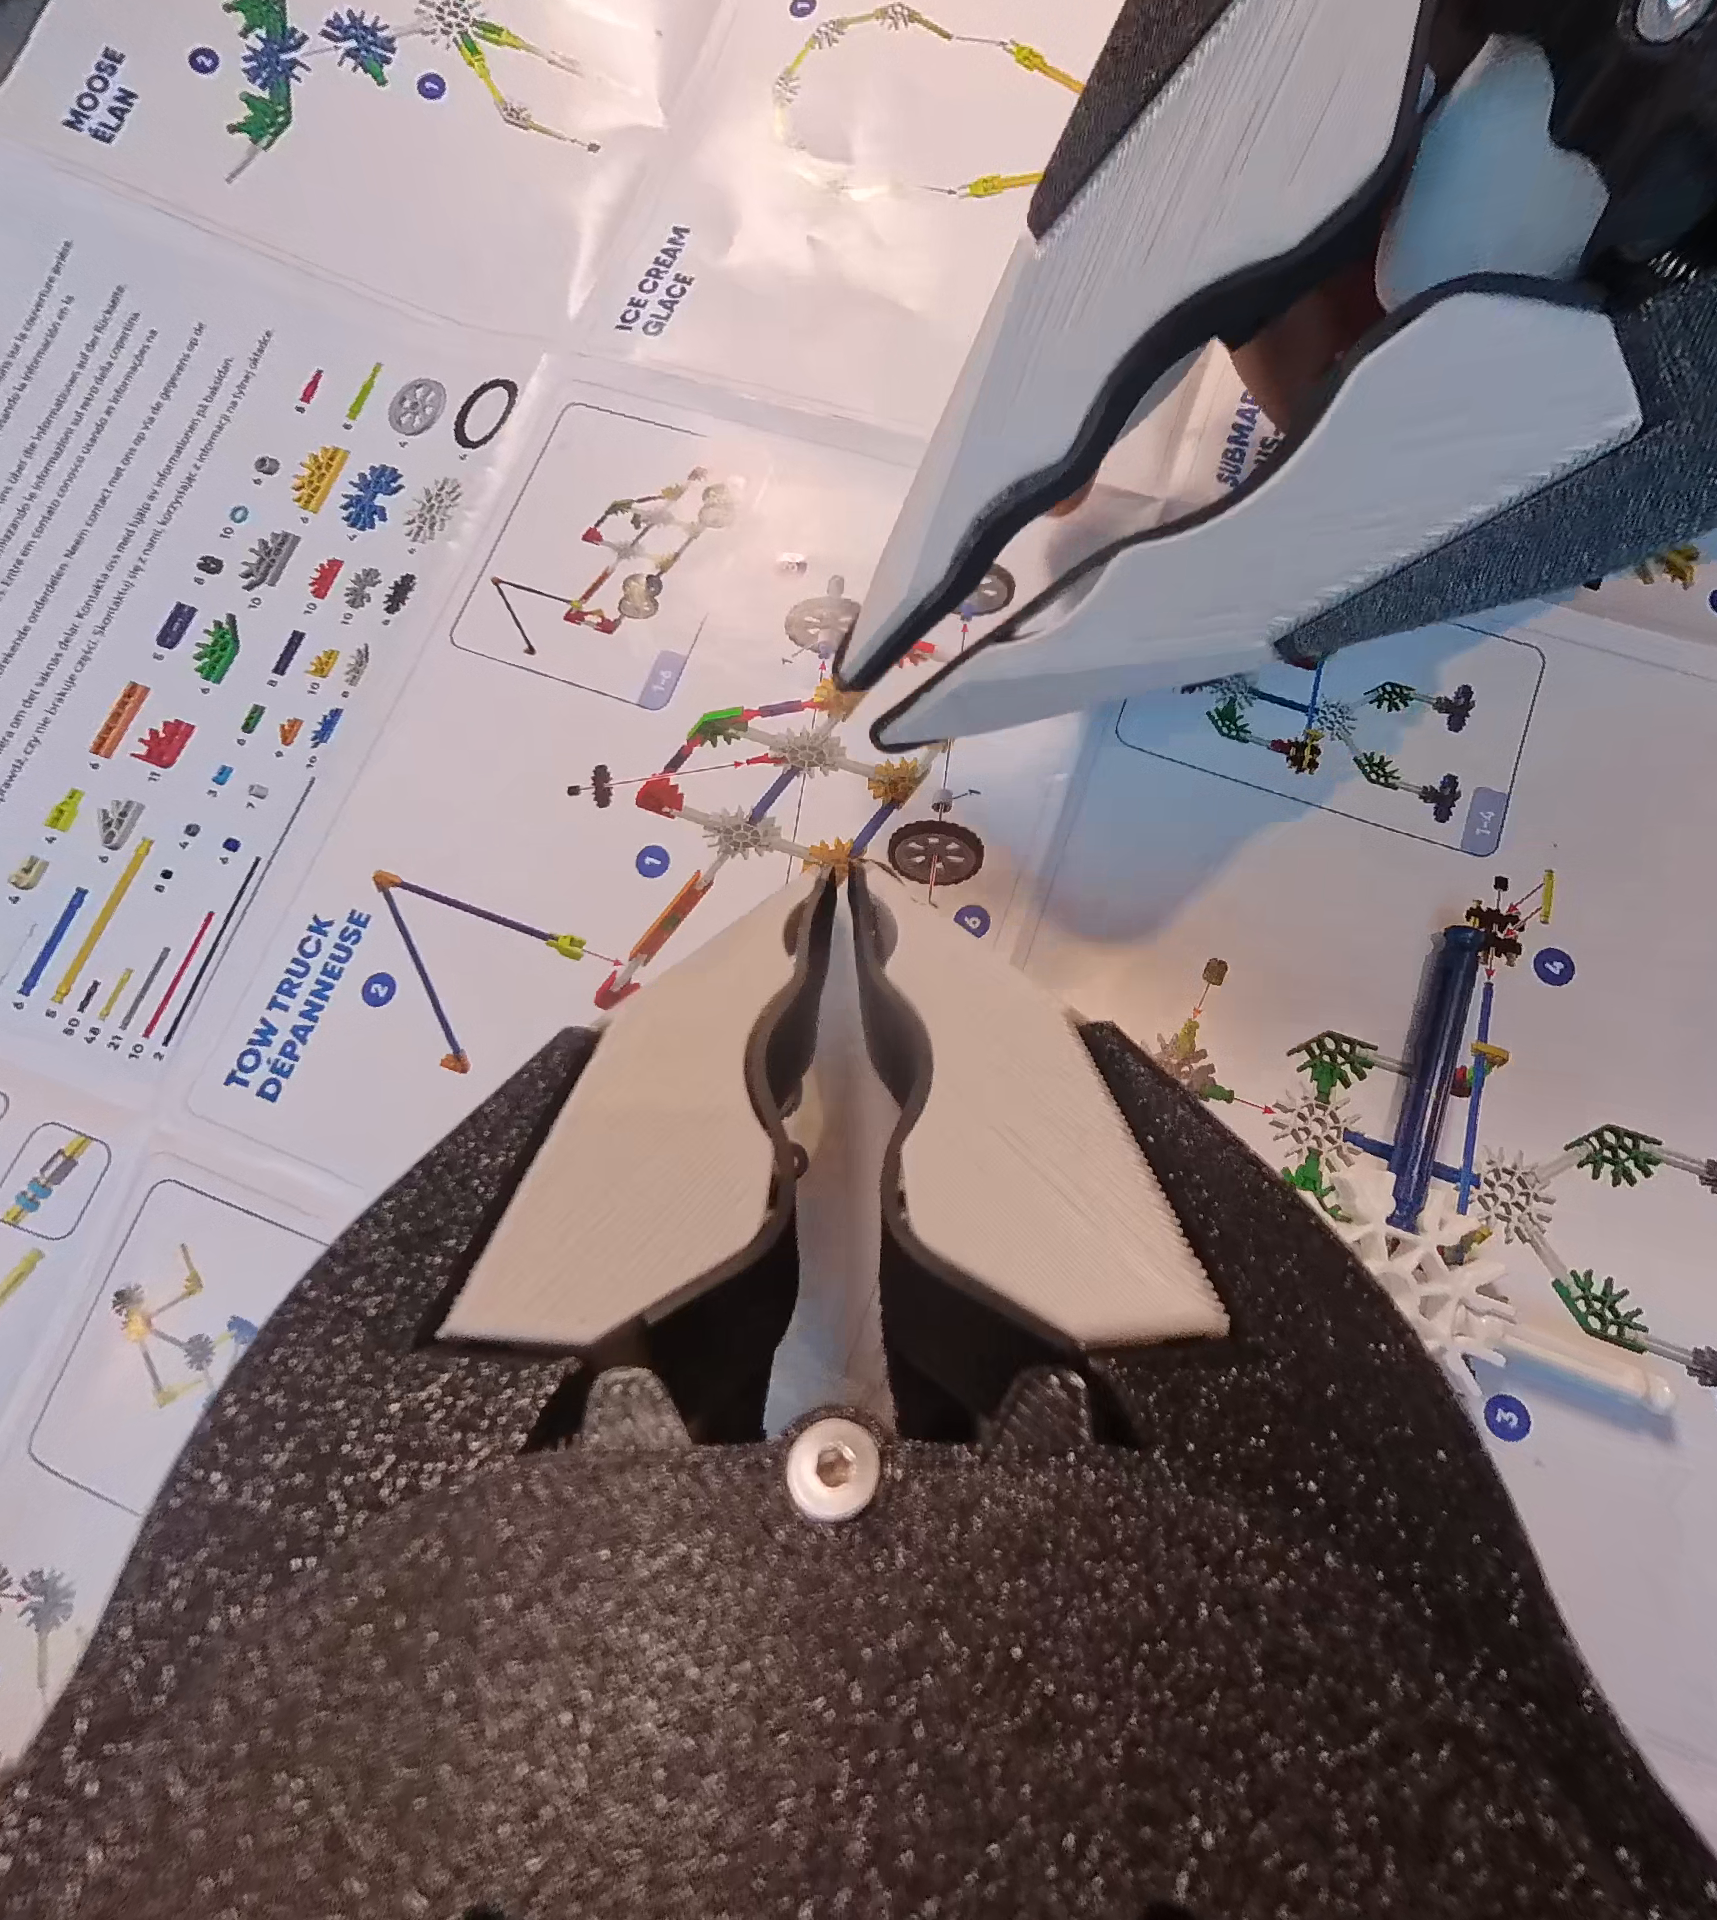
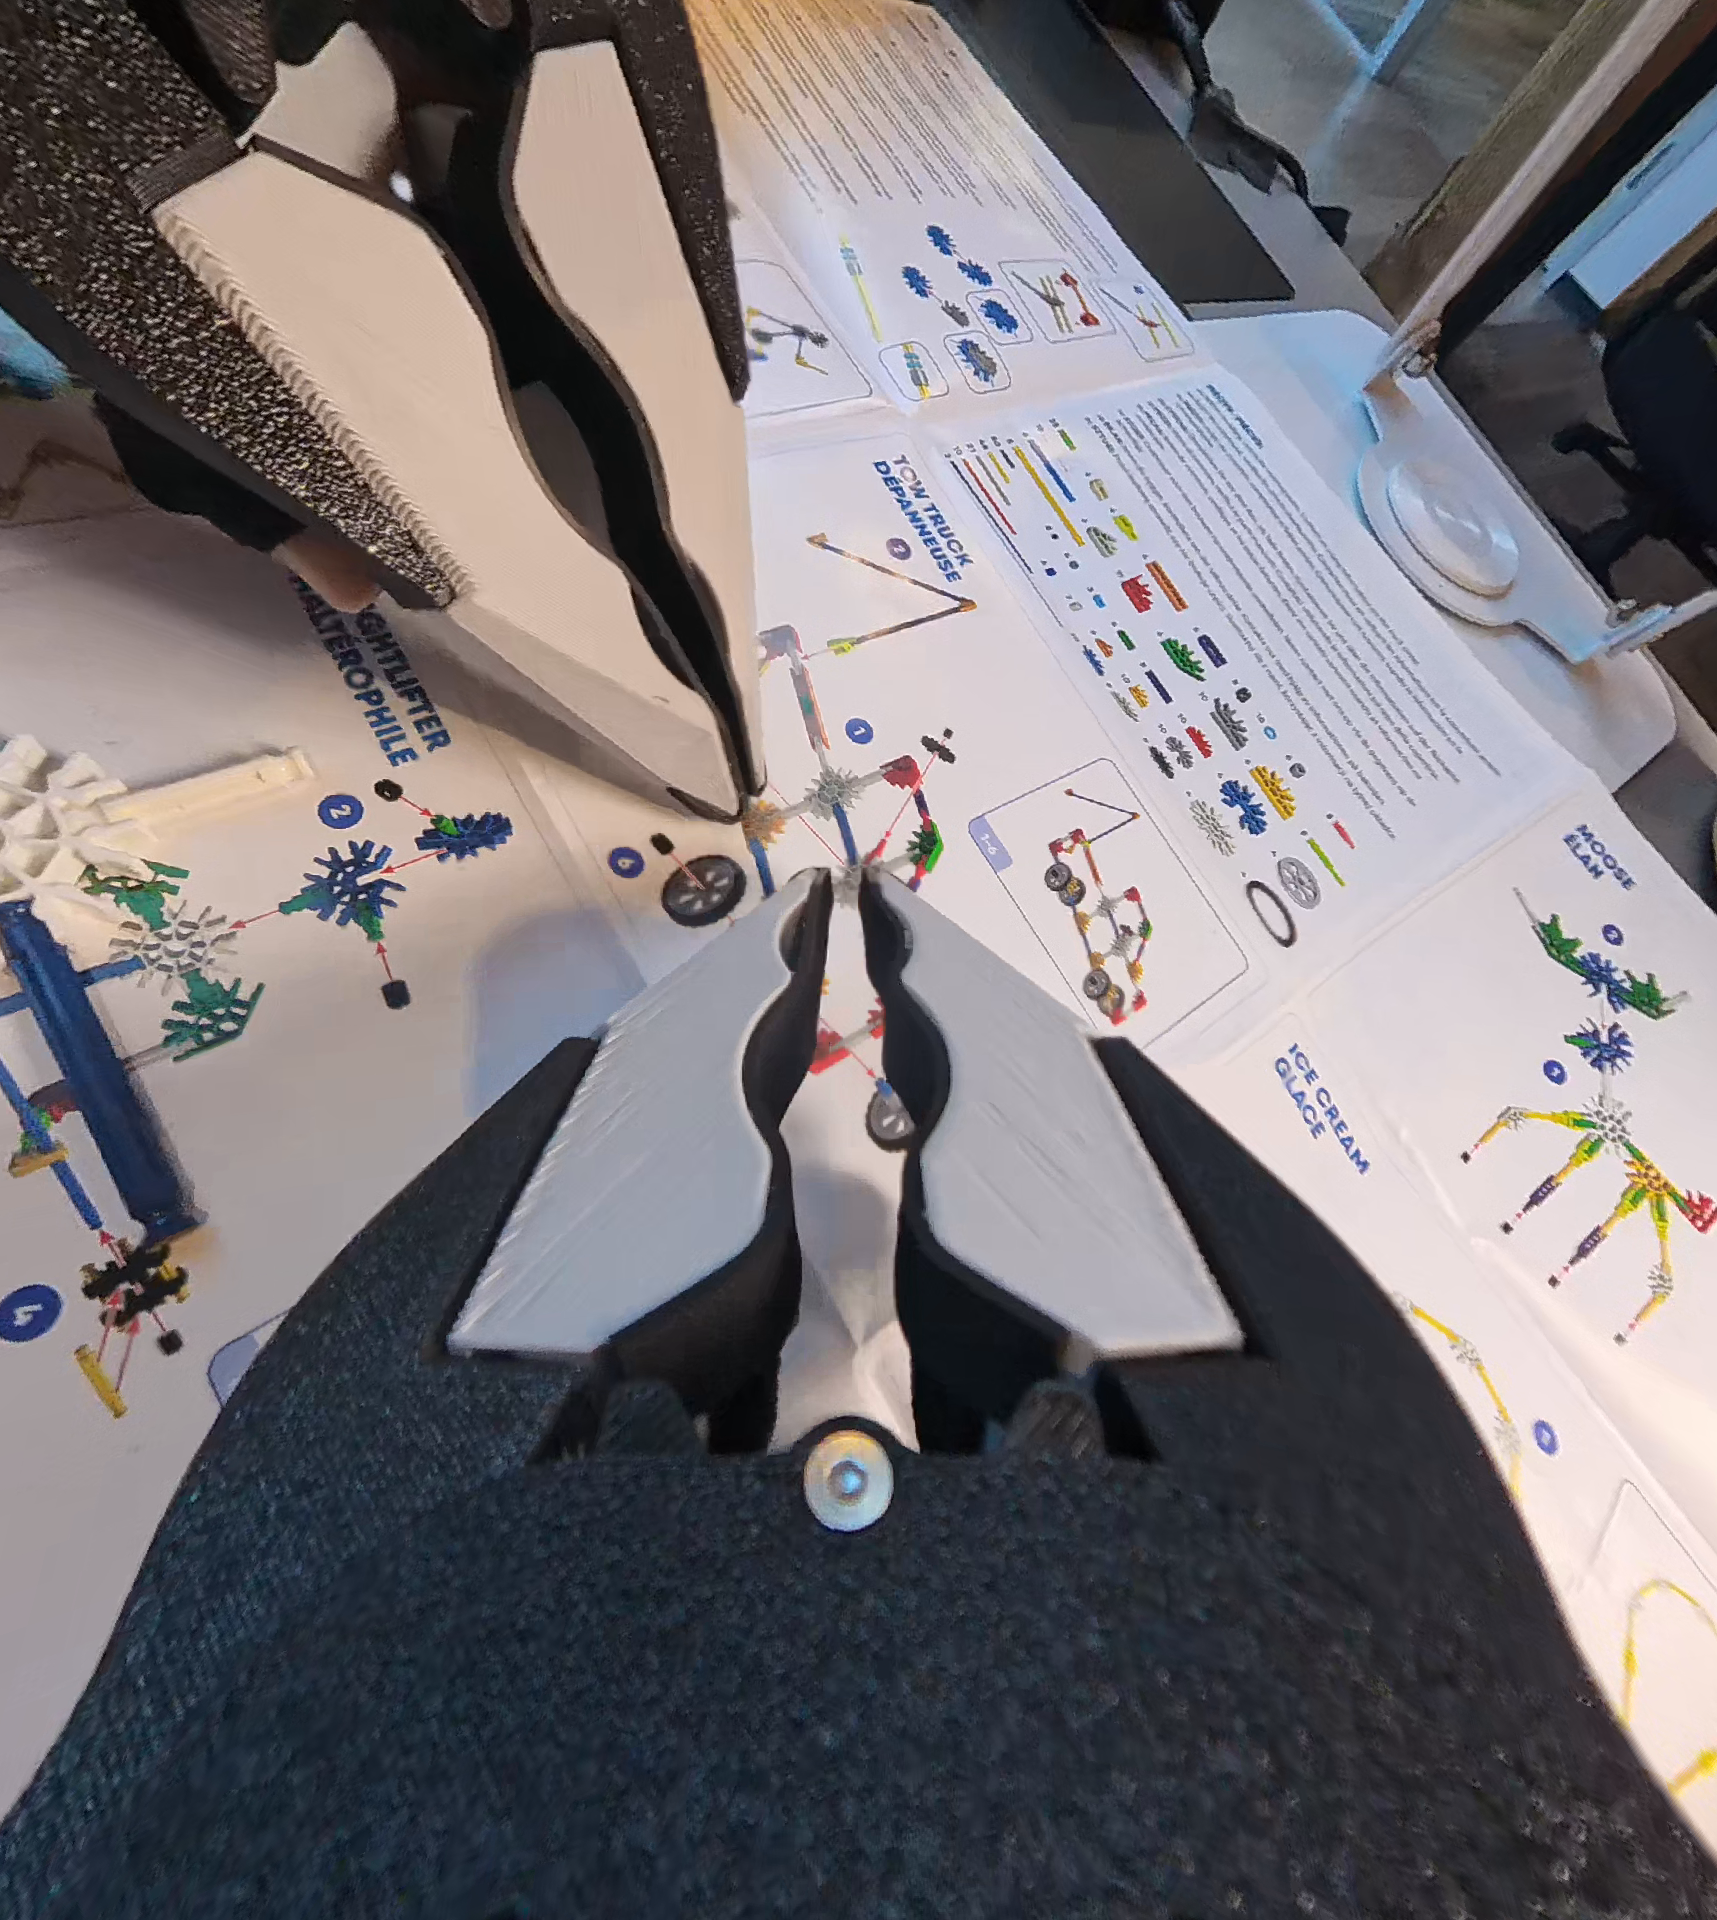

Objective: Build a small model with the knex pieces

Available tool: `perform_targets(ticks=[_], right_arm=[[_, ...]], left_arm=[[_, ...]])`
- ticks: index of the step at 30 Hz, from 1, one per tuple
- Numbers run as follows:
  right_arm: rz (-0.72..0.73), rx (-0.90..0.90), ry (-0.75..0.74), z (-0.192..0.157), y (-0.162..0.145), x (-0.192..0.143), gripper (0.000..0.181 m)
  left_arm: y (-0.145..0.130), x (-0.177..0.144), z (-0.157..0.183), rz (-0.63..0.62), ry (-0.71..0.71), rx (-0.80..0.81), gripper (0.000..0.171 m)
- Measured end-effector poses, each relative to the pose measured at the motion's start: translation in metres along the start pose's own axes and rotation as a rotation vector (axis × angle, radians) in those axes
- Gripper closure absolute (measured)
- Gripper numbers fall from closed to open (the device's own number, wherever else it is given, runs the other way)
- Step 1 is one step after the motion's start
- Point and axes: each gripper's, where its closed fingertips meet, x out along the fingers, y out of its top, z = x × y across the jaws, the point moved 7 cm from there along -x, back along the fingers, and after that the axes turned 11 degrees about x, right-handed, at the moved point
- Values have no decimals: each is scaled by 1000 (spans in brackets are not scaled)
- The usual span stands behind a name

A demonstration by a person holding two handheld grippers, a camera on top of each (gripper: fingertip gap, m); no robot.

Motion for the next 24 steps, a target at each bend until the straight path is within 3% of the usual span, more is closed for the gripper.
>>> perform_targets(ticks=[8, 24], right_arm=[[-66, -112, 17, -19, 5, 14, 181], [-89, -78, 24, -17, 3, 14, 181]], left_arm=[[-4, -5, -4, -28, 14, 11, 171], [-8, -2, -3, -33, 4, 4, 171]])
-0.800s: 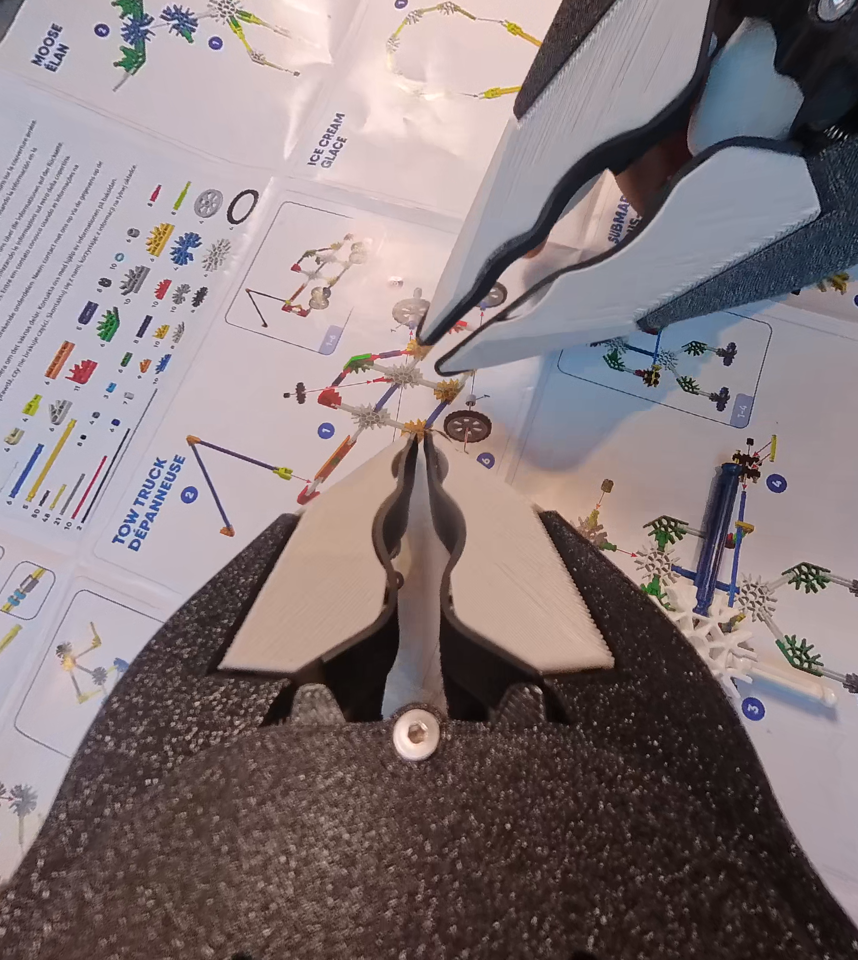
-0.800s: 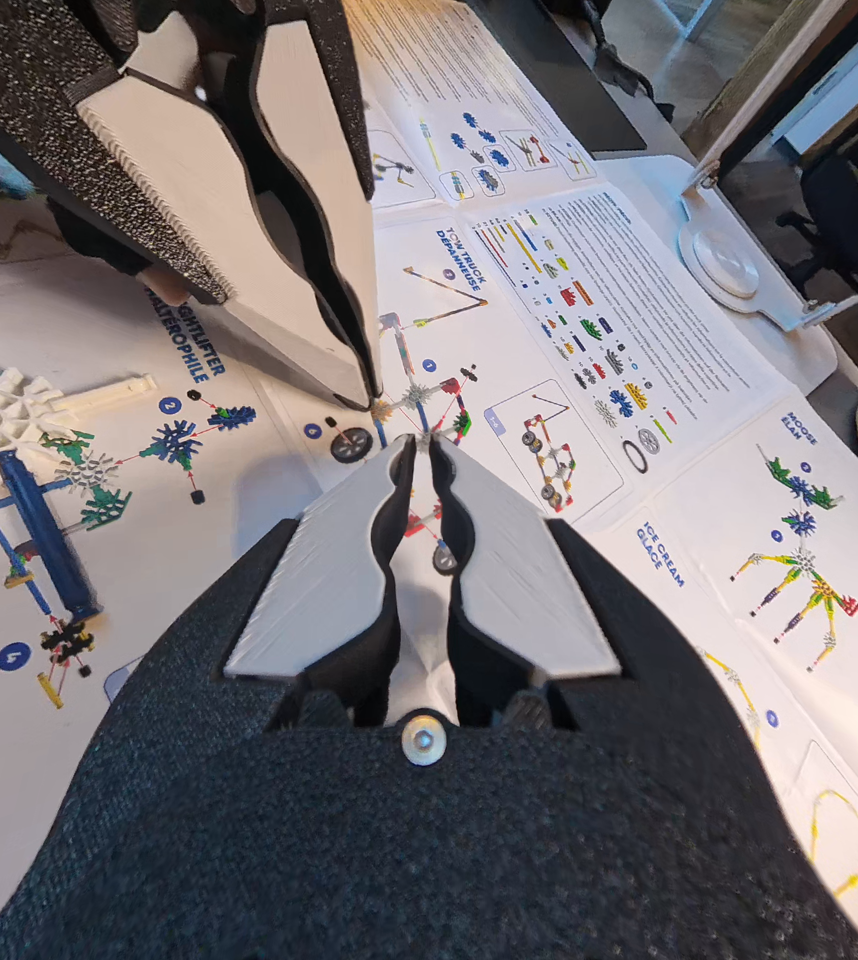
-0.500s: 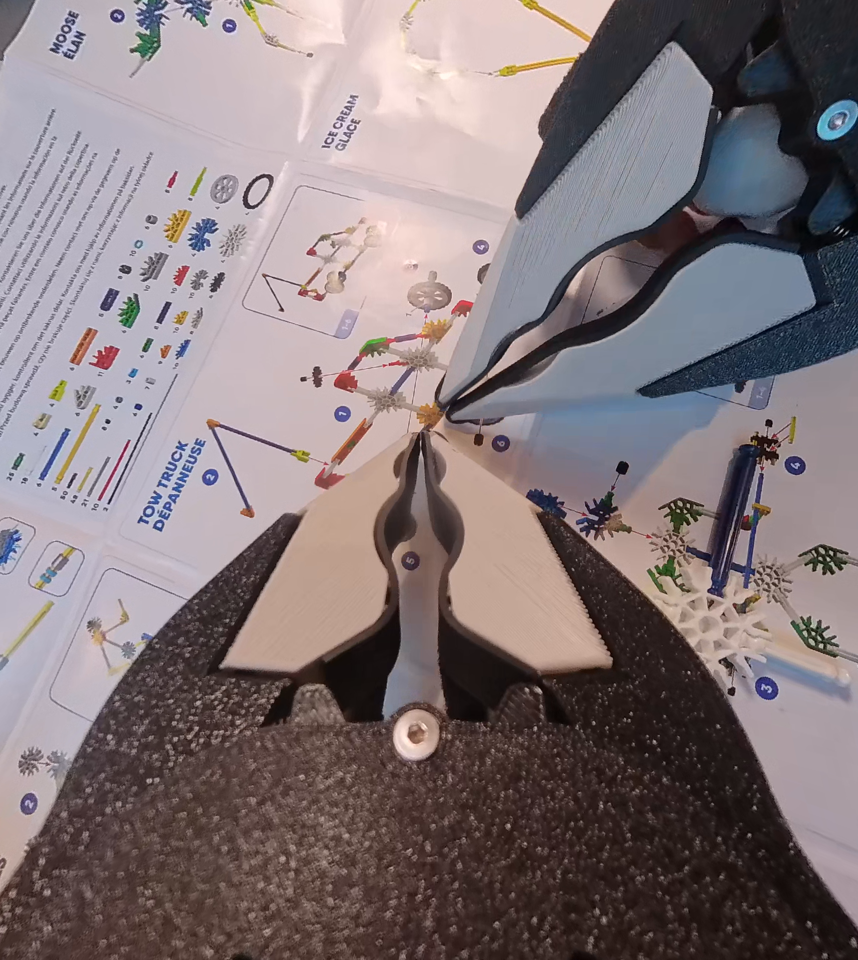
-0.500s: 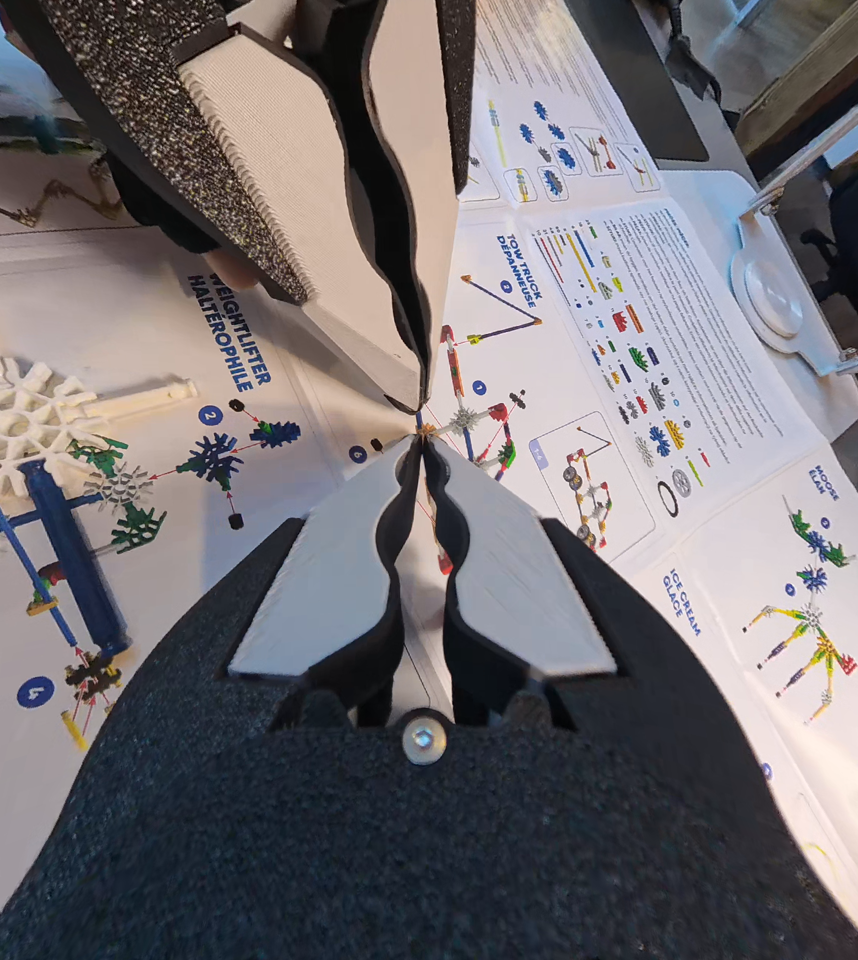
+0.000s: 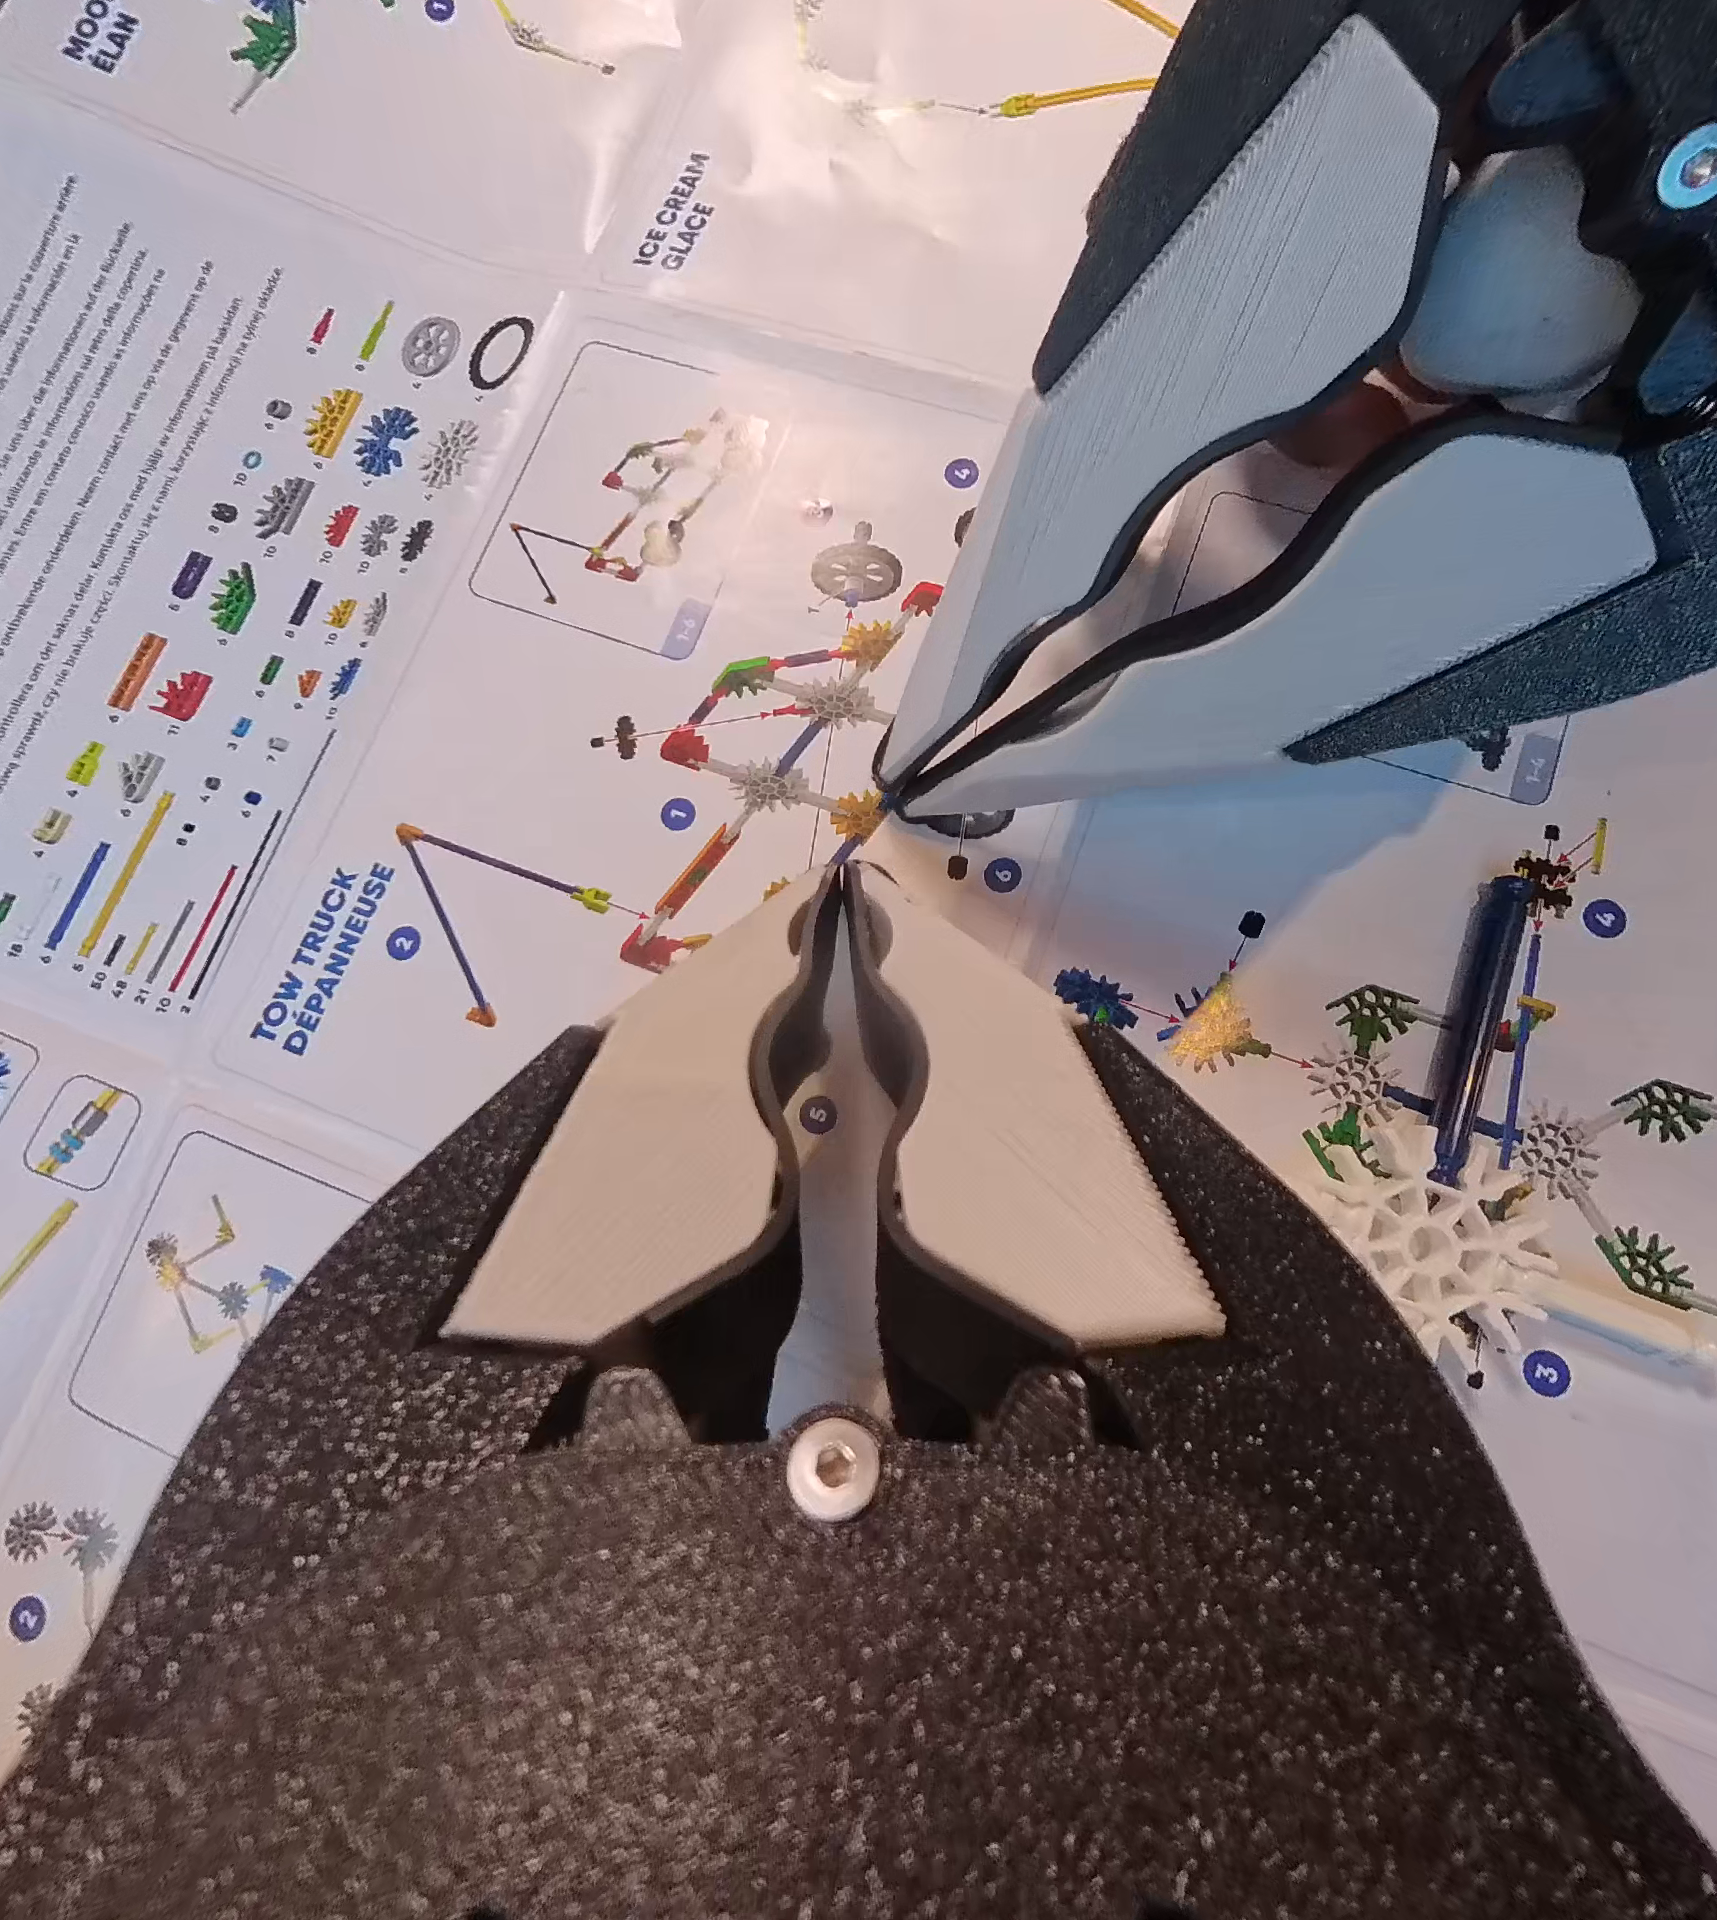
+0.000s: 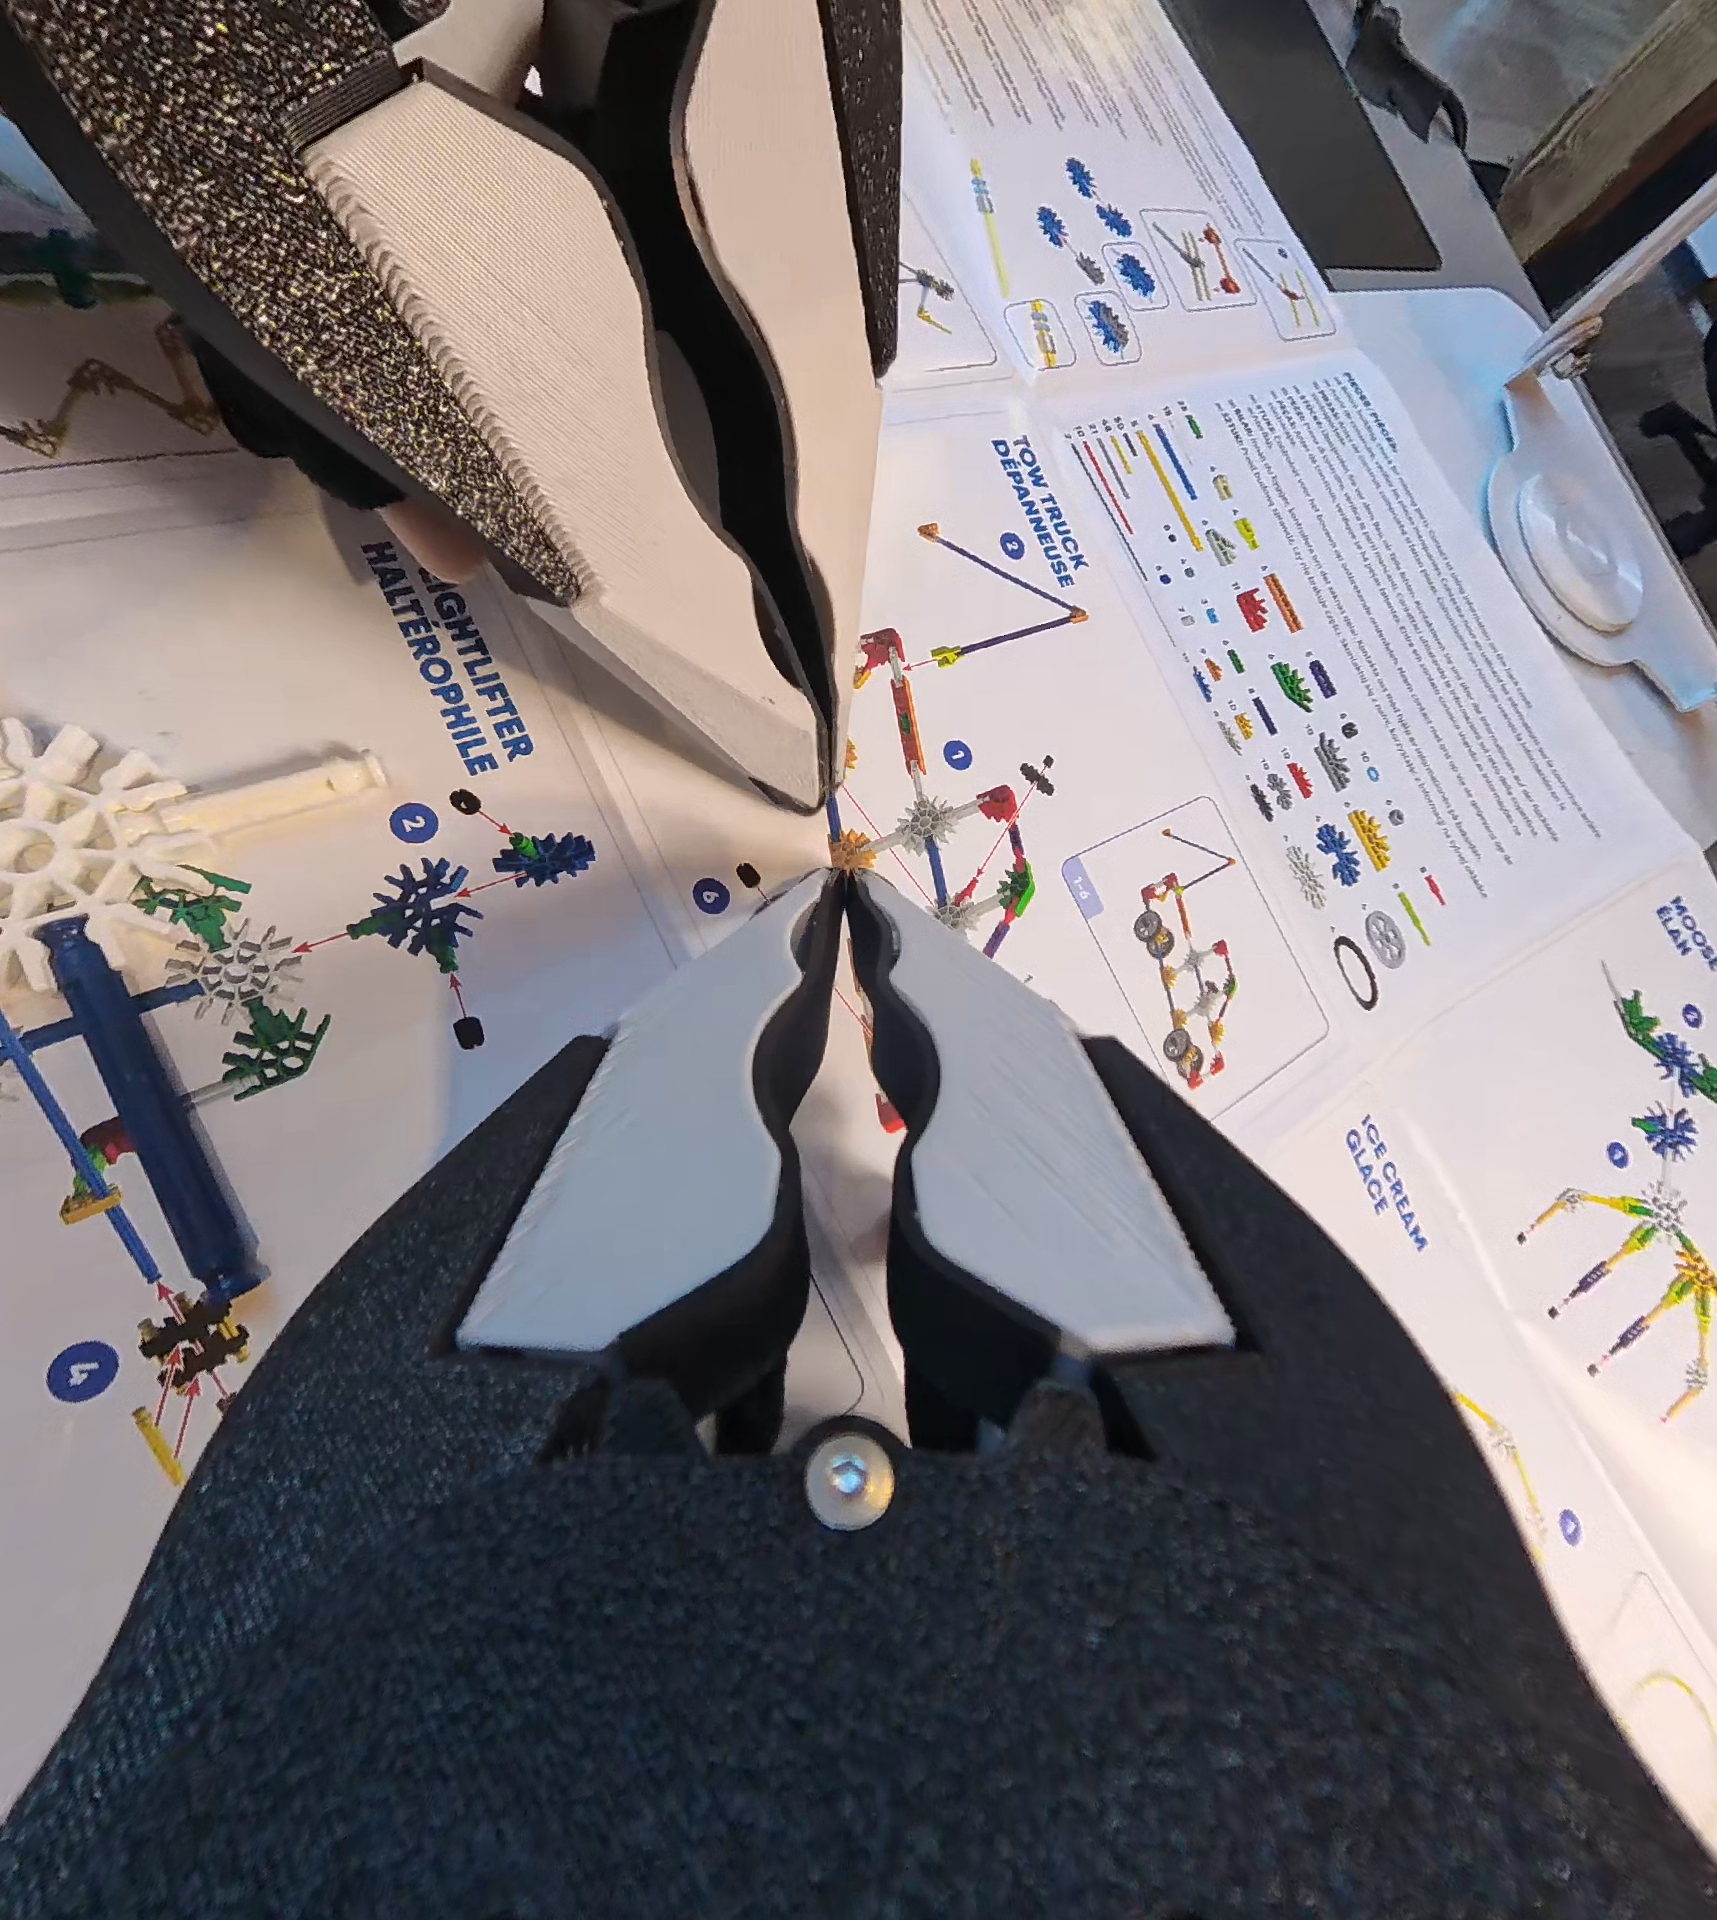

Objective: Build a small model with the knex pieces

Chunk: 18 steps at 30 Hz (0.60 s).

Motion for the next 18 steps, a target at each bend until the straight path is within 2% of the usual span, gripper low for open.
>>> perform_targets(ticks=[18], right_arm=[[-17, 46, 13, 7, -10, -10, 181]], left_arm=[[-7, -5, -3, -7, 12, -14, 171]])
